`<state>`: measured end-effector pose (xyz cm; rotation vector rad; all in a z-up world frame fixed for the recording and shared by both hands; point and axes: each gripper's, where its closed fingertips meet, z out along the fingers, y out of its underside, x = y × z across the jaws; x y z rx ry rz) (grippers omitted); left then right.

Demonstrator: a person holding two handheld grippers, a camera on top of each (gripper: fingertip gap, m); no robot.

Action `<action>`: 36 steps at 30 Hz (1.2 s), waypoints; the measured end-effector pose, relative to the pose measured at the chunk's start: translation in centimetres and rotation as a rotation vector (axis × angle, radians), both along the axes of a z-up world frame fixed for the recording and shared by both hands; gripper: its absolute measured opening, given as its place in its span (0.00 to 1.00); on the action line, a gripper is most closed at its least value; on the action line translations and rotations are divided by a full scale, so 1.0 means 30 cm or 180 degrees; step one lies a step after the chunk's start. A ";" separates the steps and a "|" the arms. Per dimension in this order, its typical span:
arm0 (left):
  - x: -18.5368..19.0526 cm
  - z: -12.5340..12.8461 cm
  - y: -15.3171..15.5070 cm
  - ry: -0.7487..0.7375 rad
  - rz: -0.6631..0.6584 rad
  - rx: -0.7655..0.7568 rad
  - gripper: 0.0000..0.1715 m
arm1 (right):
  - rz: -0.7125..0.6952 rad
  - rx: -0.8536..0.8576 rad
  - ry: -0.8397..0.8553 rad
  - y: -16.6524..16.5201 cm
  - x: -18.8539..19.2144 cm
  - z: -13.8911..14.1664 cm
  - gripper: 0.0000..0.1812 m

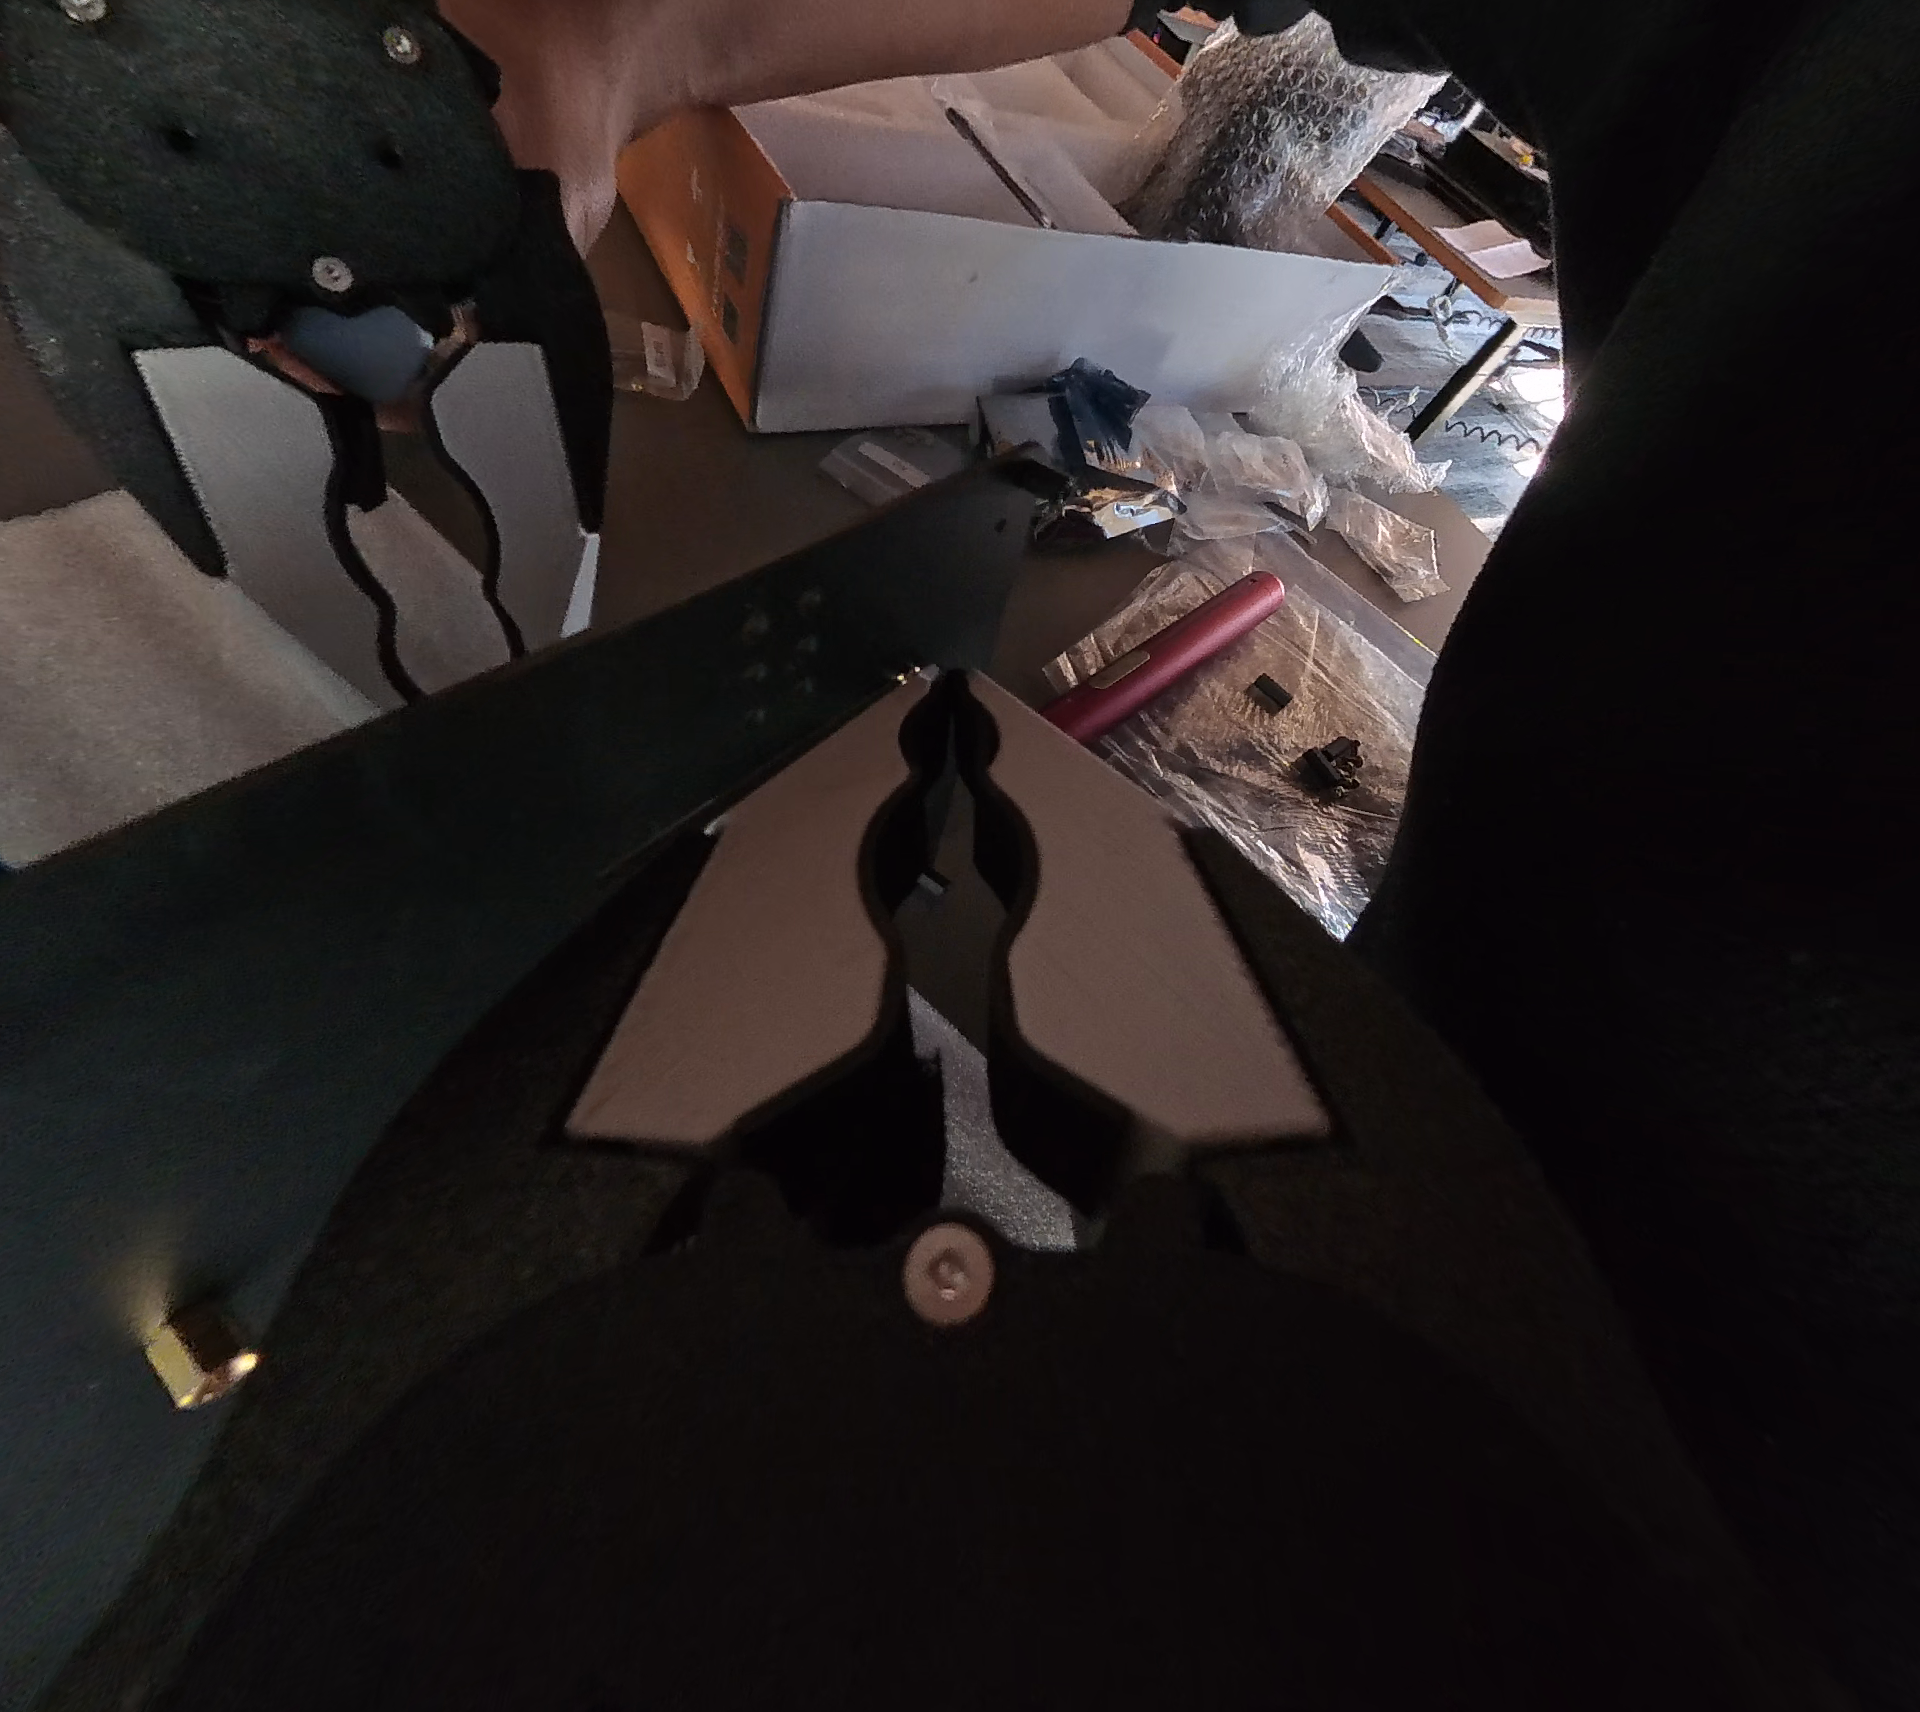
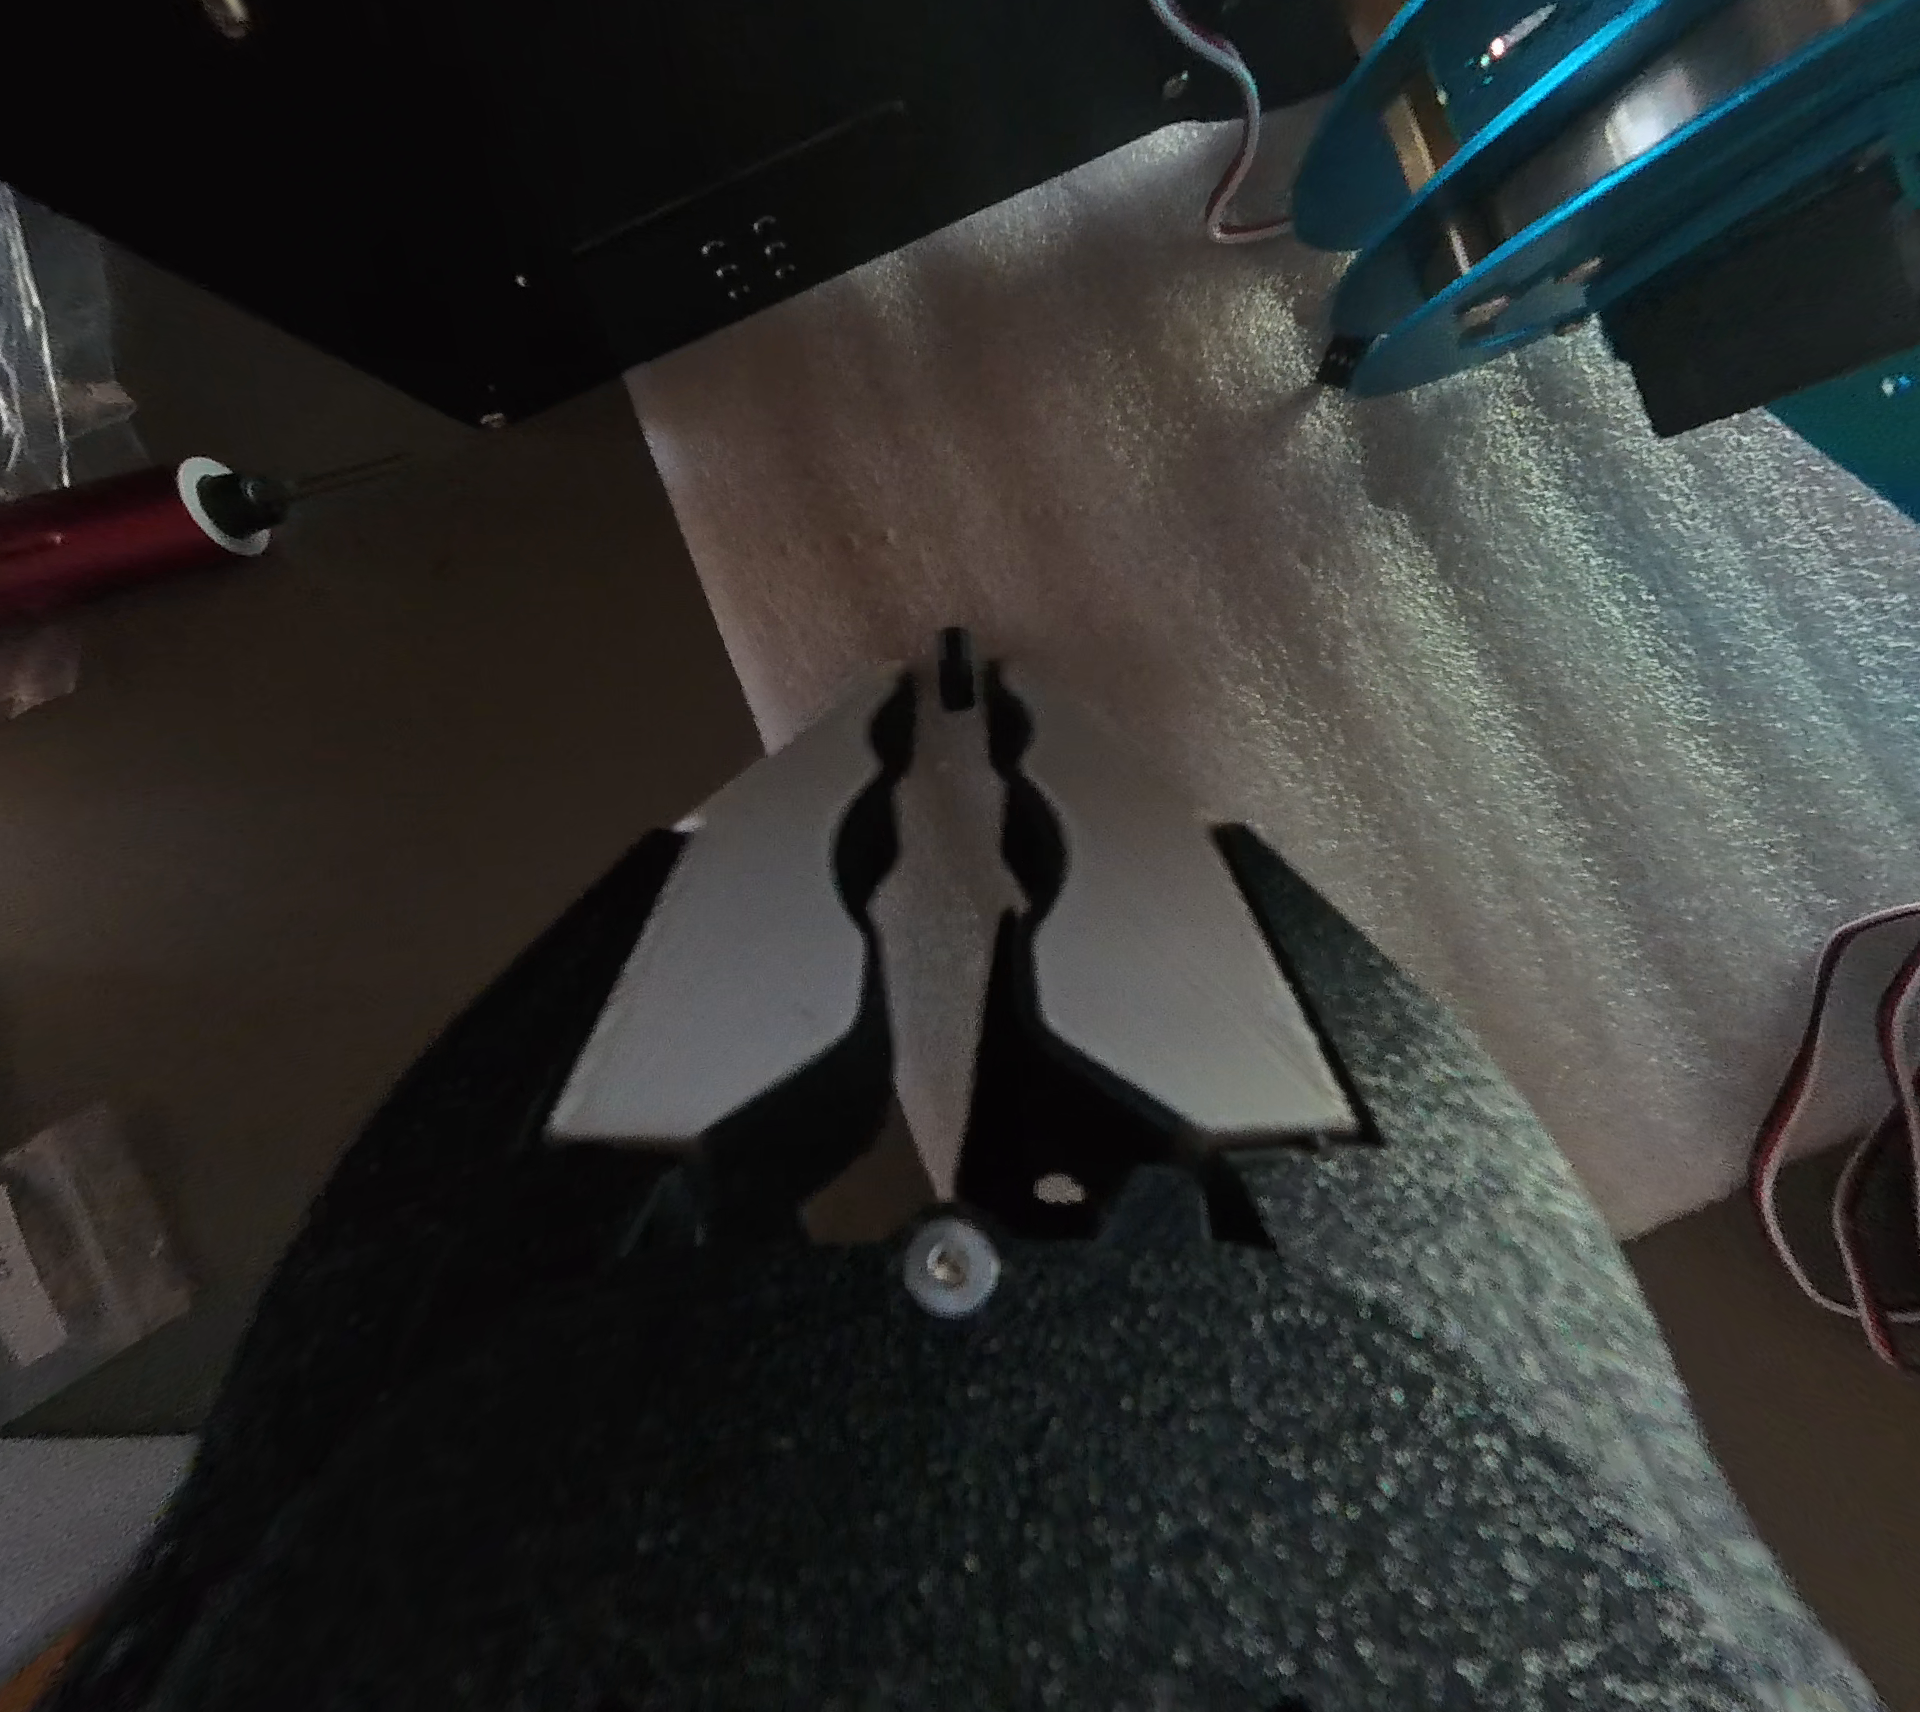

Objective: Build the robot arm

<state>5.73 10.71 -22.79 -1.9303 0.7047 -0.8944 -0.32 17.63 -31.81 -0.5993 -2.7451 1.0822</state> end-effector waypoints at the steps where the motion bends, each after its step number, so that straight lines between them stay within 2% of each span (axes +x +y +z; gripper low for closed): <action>1: 0.000 0.000 0.000 -0.0004 0.0006 -0.0002 0.00 | 0.0017 0.0025 0.0035 0.003 0.001 0.004 0.03; 4: 0.000 0.000 0.000 -0.0027 0.0012 -0.0008 0.00 | 0.0032 -0.0035 0.0113 0.010 -0.001 0.033 0.03; 6: 0.000 0.001 0.000 -0.0053 0.0010 -0.0020 0.00 | 0.0072 -0.0242 0.0212 -0.008 0.001 0.090 0.03; 10: 0.000 0.001 0.001 -0.0072 0.0012 -0.0033 0.00 | 0.0742 -0.0238 0.0747 -0.091 0.078 0.171 0.03; 14: 0.000 0.001 0.001 -0.0070 0.0012 -0.0043 0.00 | 0.0925 -0.0489 0.0974 -0.158 0.117 0.233 0.03; 20: 0.000 0.001 0.001 -0.0085 0.0006 -0.0050 0.00 | 0.1001 -0.0592 0.0967 -0.209 0.144 0.261 0.03; 36: -0.001 0.000 0.000 -0.0060 -0.0052 -0.0034 0.00 | 0.0968 -0.0408 0.0956 -0.196 0.140 0.270 0.03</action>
